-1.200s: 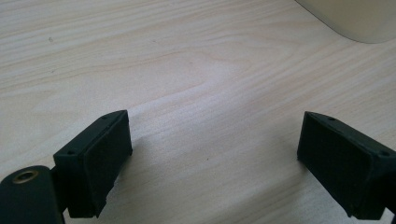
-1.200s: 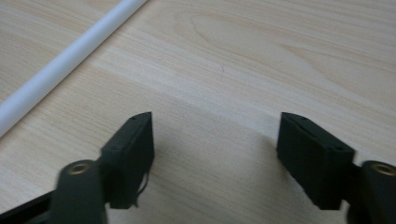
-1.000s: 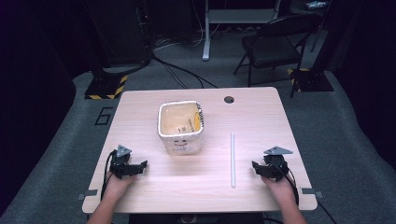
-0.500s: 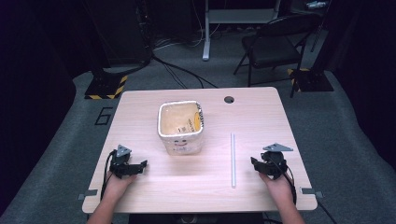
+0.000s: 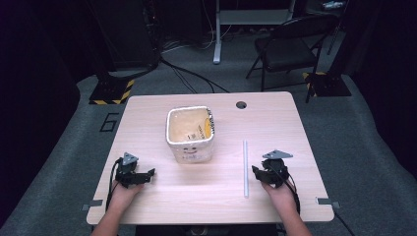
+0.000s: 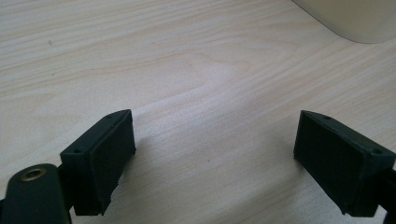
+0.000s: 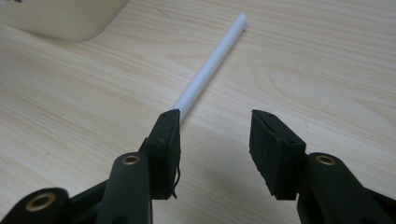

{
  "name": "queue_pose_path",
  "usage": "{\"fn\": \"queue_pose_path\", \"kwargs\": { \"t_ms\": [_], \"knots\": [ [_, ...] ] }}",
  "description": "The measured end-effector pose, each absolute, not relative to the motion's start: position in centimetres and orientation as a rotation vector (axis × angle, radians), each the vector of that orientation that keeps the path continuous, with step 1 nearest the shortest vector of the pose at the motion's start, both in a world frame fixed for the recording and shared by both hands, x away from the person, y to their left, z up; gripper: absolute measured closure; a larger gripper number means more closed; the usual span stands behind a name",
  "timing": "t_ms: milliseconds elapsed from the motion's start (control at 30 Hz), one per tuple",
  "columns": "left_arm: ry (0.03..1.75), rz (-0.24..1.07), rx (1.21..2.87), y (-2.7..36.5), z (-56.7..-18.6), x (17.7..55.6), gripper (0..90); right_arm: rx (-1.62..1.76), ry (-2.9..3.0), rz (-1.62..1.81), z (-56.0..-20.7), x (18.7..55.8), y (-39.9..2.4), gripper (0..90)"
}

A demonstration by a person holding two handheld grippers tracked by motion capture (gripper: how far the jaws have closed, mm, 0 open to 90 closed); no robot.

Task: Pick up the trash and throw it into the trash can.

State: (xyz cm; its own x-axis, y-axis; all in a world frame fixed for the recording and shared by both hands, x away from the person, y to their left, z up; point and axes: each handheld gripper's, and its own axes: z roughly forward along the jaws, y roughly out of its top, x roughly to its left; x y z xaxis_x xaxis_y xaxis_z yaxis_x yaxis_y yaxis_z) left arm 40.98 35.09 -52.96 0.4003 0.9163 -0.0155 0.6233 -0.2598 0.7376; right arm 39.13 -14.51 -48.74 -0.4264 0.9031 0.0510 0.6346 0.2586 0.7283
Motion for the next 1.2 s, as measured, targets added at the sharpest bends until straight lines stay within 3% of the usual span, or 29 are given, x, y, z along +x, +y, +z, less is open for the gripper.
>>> {"fn": "queue_pose_path", "kwargs": {
  "t_ms": [833, 1200],
  "knots": [
    [1.315, 0.564, 1.982, 35.1, -53.0, 41.0, 13.7, 1.366, 2.197, 1.008, -50.6, 39.2, -11.7, 58.3],
    [1.316, 0.564, 1.981, 35.1, -52.9, 41.1, 13.8, 1.353, 2.204, 0.961, -51.0, 39.6, -11.0, 65.4]
  ]
}}
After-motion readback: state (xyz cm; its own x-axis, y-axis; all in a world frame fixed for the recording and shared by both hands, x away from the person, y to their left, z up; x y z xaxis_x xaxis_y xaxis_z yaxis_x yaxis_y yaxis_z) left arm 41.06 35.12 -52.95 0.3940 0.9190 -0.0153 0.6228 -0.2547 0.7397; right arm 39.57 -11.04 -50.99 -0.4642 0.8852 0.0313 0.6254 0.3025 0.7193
